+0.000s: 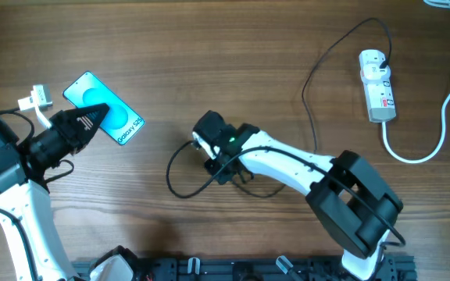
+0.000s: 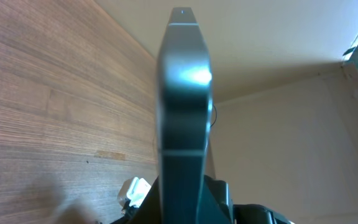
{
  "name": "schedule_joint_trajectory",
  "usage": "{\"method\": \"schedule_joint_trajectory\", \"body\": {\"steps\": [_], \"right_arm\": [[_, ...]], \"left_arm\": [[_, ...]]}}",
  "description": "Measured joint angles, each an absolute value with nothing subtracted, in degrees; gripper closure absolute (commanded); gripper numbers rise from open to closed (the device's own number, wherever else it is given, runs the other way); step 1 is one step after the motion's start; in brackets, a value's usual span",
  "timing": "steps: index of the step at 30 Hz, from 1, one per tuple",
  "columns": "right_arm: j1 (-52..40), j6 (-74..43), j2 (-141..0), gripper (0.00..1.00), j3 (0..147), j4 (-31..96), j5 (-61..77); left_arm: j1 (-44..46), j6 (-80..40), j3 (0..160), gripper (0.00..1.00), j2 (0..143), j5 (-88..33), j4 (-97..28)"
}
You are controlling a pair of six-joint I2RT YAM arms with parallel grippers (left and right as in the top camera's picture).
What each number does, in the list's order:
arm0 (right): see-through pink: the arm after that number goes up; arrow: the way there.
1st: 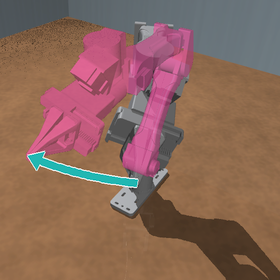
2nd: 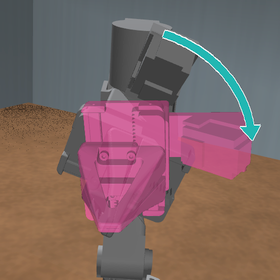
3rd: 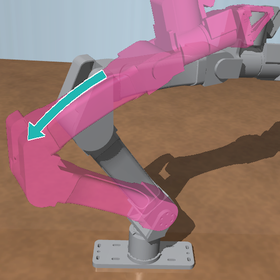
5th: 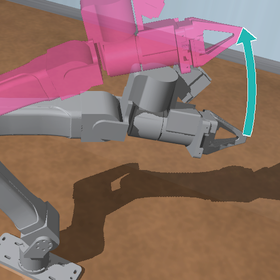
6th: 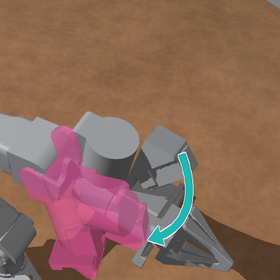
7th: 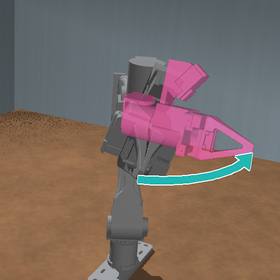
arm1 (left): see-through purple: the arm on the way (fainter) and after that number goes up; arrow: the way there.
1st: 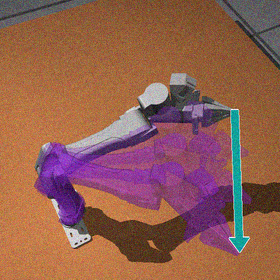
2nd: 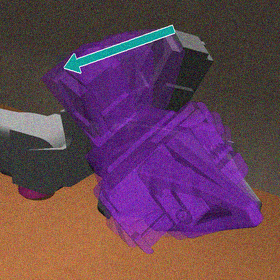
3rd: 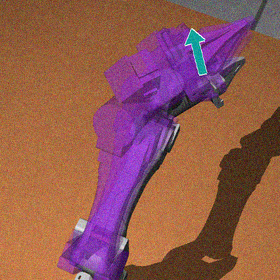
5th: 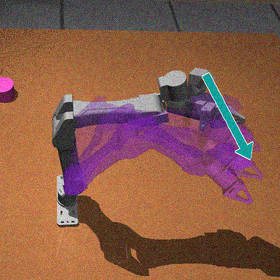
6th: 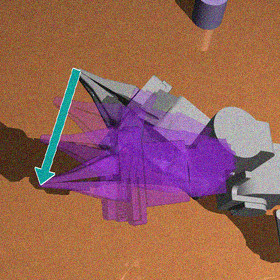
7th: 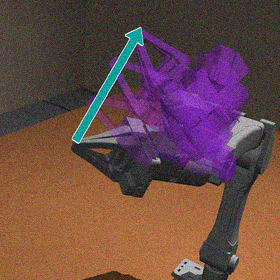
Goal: Plug charger to phone and switch on socket
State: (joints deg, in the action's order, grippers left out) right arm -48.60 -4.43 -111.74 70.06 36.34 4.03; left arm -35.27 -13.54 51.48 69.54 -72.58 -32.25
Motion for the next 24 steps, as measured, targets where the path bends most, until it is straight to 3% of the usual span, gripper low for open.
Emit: {"method": "schedule_joint_trajectory", "body": {"steps": [7, 9, 18, 24], "right_arm": [[-49.84, -5.48, -113.25, 0.85, 70.87, 34.81, 3.64], [-49.89, -5.76, -113.32, 0.95, 70.89, 34.54, 5.13], [-49.06, -7.92, -112.16, 0.95, 71.13, 38.24, 6.13], [-45.58, -5.13, -74.74, 0.96, 71.72, 47.44, 38.87]], "left_arm": [[-35.27, -13.54, 51.48, 0.96, 69.54, -72.55, -32.18], [-35.27, -13.54, 51.48, 0.96, 69.54, -72.58, -32.18], [-35.27, -13.54, 51.48, 0.96, 69.54, -72.97, -32.18], [-31.16, -13.34, 51.35, 0.96, 69.52, -85.86, -25.06]]}}
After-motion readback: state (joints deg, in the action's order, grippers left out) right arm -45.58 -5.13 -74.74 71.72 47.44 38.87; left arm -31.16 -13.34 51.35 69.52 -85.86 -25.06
